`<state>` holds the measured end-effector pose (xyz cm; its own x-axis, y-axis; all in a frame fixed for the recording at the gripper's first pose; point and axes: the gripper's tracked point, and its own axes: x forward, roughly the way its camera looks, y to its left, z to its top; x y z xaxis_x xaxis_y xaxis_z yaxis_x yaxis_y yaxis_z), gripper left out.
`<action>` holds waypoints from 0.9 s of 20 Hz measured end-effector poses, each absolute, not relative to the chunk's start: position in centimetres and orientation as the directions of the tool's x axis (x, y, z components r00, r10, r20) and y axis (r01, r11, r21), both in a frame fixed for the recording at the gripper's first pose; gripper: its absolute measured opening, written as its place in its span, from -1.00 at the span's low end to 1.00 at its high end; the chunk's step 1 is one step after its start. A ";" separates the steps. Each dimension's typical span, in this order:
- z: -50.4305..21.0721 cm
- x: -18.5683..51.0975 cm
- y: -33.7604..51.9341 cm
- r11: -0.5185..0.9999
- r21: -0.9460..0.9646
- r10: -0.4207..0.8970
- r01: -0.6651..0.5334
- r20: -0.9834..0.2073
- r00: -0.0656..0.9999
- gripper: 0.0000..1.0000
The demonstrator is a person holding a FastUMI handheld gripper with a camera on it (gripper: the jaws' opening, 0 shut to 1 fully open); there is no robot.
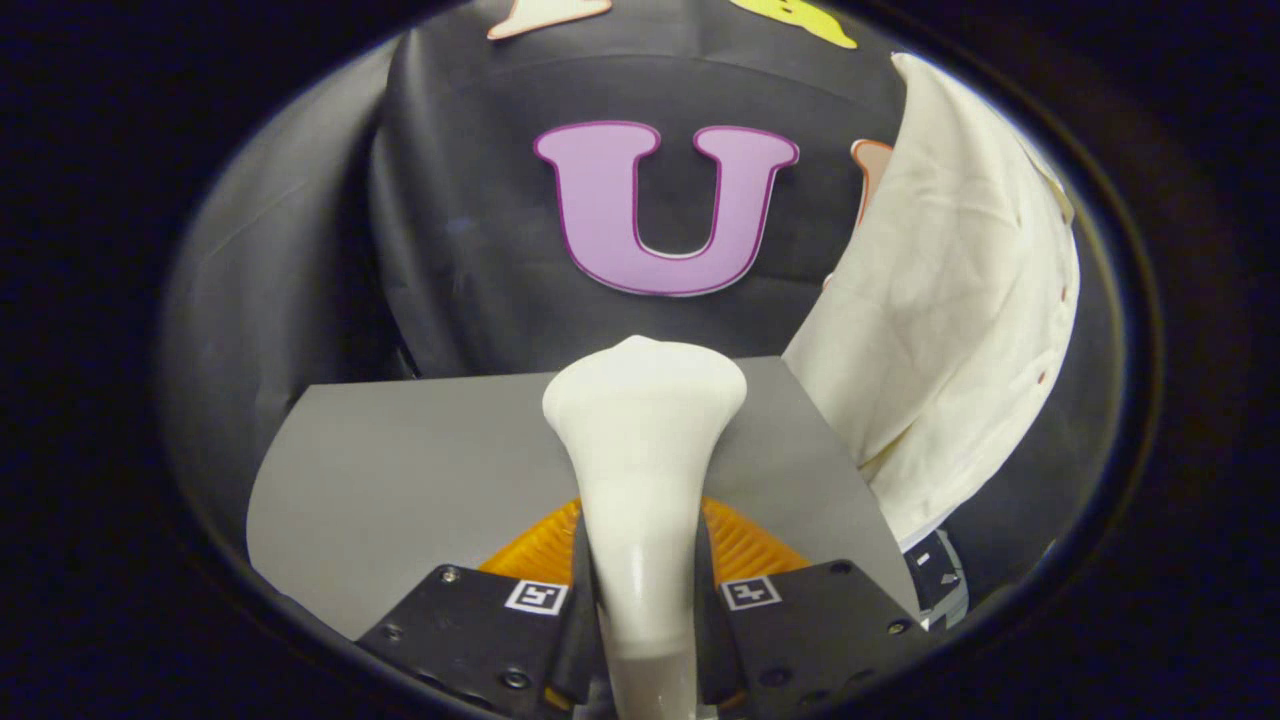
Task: Iron the clothes twice with a garment steamer, once on the left side and once on the right side.
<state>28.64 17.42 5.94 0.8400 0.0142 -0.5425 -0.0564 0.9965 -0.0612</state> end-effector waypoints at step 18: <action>15.8 14.9 12.3 0.996 -0.034 0.080 -0.088 -0.188 0.979 -0.23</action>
